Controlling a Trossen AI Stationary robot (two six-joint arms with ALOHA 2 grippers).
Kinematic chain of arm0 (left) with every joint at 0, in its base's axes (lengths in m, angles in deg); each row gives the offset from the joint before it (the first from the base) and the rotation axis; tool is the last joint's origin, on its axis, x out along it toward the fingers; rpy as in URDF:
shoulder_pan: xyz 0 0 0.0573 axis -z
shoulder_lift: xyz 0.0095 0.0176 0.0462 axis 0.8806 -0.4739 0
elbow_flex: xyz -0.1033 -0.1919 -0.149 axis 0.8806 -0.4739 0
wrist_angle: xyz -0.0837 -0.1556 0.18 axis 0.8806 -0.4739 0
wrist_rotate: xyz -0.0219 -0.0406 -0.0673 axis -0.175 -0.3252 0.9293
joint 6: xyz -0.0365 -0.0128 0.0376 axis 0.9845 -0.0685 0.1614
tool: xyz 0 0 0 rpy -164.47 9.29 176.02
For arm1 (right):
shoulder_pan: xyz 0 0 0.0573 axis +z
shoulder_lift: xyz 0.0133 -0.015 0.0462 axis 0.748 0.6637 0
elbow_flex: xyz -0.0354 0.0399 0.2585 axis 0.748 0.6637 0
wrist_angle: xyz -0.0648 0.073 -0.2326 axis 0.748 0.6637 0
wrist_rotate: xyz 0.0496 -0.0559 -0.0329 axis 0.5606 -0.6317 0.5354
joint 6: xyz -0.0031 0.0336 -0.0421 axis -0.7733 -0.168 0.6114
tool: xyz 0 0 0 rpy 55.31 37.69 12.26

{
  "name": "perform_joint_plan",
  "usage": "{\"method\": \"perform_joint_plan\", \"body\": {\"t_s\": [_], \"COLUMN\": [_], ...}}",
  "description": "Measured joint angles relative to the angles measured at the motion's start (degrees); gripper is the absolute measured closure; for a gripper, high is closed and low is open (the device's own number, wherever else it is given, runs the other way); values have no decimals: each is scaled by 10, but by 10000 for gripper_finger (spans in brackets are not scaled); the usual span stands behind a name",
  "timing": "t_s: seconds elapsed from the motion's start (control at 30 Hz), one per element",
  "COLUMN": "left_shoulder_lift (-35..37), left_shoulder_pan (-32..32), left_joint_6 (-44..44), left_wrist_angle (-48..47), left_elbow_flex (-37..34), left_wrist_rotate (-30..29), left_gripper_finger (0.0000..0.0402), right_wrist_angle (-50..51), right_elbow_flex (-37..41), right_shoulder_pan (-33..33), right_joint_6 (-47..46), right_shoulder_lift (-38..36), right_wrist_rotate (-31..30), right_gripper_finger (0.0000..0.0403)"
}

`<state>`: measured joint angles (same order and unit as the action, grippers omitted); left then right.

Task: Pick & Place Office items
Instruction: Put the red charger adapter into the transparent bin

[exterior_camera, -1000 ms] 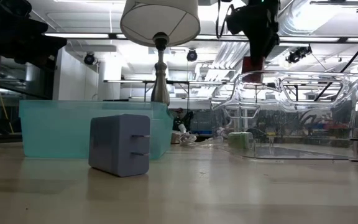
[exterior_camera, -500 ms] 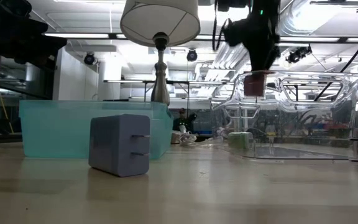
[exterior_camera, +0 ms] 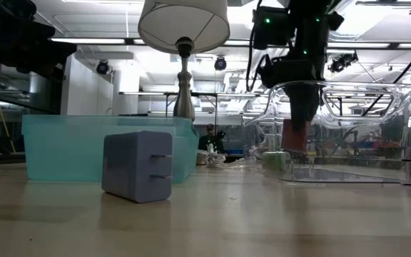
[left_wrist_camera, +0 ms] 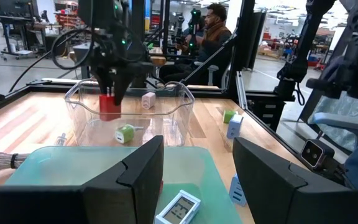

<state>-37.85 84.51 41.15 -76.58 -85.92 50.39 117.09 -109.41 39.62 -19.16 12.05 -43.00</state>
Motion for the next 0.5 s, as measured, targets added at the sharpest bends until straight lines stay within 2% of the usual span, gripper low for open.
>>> {"method": "perform_joint_plan", "body": {"t_s": [0.5], "left_shoulder_lift": [0], "left_shoulder_pan": [0], "left_joint_6": [0], "left_wrist_angle": [0], "left_elbow_flex": [0], "left_wrist_rotate": [0], "left_gripper_finger": [216], "right_wrist_angle": [-9], "right_elbow_flex": [14], "right_shoulder_pan": [3], "right_joint_6": [-2], "right_shoulder_lift": [0], "right_wrist_rotate": [0], "right_gripper_finger": [282]}}
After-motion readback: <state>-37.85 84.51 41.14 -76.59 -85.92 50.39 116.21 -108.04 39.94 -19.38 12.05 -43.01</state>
